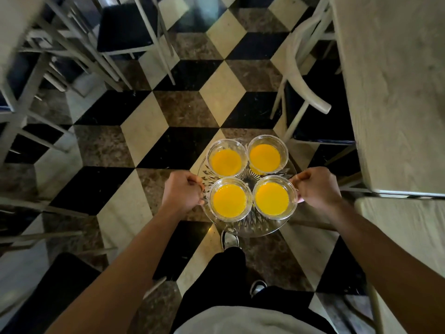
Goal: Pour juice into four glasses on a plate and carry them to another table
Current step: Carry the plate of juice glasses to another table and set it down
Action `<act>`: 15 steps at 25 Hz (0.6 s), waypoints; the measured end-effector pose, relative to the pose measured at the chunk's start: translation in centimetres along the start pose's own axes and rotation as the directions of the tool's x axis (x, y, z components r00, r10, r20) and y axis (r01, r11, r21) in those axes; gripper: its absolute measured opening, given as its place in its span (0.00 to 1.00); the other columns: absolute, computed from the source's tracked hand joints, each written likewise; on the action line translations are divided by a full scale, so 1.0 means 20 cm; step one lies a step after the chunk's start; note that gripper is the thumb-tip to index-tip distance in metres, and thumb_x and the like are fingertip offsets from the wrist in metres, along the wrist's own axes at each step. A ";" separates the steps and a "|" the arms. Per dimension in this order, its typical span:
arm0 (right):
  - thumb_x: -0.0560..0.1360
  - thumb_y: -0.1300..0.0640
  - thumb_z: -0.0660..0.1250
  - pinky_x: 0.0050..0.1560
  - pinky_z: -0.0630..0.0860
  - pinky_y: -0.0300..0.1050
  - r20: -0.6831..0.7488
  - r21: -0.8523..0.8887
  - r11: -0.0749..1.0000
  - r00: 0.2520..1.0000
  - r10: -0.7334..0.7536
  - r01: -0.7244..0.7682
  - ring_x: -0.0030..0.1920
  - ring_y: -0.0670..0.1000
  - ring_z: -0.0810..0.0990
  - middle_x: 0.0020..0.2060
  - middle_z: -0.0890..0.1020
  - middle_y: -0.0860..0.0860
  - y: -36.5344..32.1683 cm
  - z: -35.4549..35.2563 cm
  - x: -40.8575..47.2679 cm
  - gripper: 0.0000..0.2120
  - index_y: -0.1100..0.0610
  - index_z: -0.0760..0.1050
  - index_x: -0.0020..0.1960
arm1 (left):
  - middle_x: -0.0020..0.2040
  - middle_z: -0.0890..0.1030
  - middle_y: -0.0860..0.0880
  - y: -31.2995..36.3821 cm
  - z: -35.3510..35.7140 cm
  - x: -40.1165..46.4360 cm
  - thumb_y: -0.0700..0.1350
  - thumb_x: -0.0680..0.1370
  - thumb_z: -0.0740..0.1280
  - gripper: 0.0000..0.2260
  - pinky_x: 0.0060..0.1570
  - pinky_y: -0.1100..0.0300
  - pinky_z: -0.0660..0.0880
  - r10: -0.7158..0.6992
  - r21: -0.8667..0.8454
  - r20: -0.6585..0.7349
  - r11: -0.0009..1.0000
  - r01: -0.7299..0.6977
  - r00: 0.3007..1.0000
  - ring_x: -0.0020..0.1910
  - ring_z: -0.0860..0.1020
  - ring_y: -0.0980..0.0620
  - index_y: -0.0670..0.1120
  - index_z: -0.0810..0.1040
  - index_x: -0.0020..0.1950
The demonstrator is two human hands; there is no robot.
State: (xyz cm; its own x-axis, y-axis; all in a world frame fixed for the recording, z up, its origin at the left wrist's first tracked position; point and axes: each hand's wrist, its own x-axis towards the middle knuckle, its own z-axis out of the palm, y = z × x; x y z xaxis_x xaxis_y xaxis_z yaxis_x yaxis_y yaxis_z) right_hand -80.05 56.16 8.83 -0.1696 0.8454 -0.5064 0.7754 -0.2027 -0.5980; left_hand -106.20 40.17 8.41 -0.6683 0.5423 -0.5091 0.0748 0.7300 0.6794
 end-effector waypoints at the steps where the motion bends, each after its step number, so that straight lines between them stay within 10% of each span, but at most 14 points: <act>1: 0.78 0.67 0.68 0.22 0.73 0.30 -0.006 0.006 1.000 1.000 0.003 -0.003 0.25 0.40 0.83 0.34 0.85 0.49 -0.04 0.01 0.02 0.07 0.61 0.85 0.46 | 0.41 0.85 0.43 0.01 -0.02 0.04 0.31 0.78 0.70 0.08 0.42 0.46 0.87 0.004 0.005 0.006 1.000 -0.004 1.000 0.39 0.87 0.44 0.43 0.82 0.45; 15: 0.77 0.65 0.70 0.22 0.73 0.28 -0.036 0.025 1.000 0.999 0.009 -0.008 0.24 0.41 0.83 0.31 0.85 0.44 -0.35 0.02 0.38 0.07 0.59 0.86 0.45 | 0.41 0.85 0.40 0.25 -0.08 0.45 0.30 0.78 0.69 0.08 0.43 0.42 0.86 0.025 -0.024 0.019 0.999 -0.024 1.000 0.38 0.86 0.43 0.42 0.80 0.44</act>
State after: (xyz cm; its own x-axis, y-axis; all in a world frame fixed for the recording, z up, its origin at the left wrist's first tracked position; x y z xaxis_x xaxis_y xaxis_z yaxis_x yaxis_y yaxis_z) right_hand -86.91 63.76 8.99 -0.1404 0.8610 -0.4889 0.7615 -0.2217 -0.6091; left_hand -113.06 47.99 8.03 -0.6519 0.5681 -0.5022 0.0735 0.7065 0.7039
